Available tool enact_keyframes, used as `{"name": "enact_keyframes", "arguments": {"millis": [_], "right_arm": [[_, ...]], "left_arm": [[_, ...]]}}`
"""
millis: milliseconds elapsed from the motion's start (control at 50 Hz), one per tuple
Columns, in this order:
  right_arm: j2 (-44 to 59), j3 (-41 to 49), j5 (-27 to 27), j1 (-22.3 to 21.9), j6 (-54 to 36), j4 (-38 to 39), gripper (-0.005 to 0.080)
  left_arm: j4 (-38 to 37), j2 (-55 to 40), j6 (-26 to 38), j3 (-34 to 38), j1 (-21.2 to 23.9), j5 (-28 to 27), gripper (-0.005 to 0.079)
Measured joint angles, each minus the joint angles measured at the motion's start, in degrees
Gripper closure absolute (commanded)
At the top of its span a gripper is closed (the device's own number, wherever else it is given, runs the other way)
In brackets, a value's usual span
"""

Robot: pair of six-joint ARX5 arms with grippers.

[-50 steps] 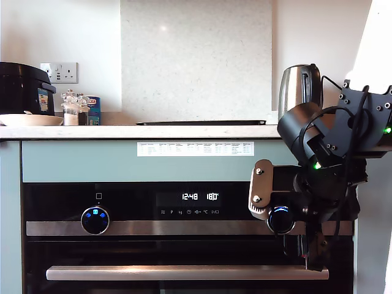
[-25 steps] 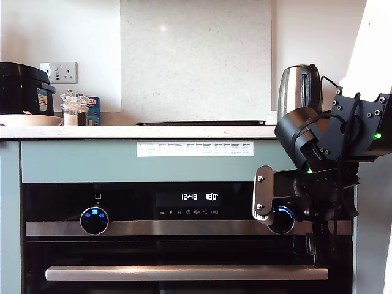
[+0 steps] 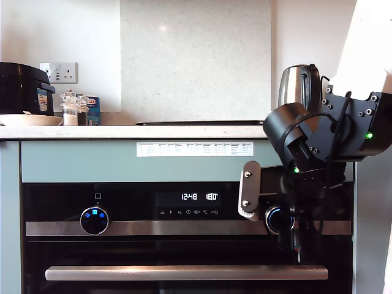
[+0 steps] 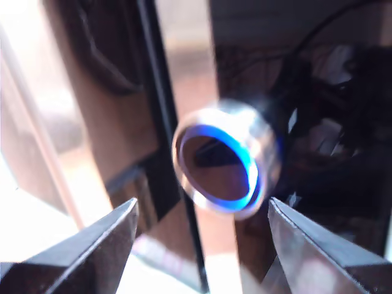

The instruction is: Switch the oven temperature to 140 degrees by turning the right rotary switch until the correct number is selected

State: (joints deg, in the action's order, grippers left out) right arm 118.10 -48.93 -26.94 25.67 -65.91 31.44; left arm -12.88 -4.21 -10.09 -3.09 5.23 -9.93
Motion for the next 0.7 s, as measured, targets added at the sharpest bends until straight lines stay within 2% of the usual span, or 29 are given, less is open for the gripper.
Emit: {"name": "enact_keyframes", "arguments": {"millis": [700], "right_arm": [[0.0, -0.6, 0.9, 1.5, 4.5, -1.6, 0.0132]], "left_arm": [[-1.0, 0.0, 0.0, 0.0, 0.0, 1.4, 0.0764]]}}
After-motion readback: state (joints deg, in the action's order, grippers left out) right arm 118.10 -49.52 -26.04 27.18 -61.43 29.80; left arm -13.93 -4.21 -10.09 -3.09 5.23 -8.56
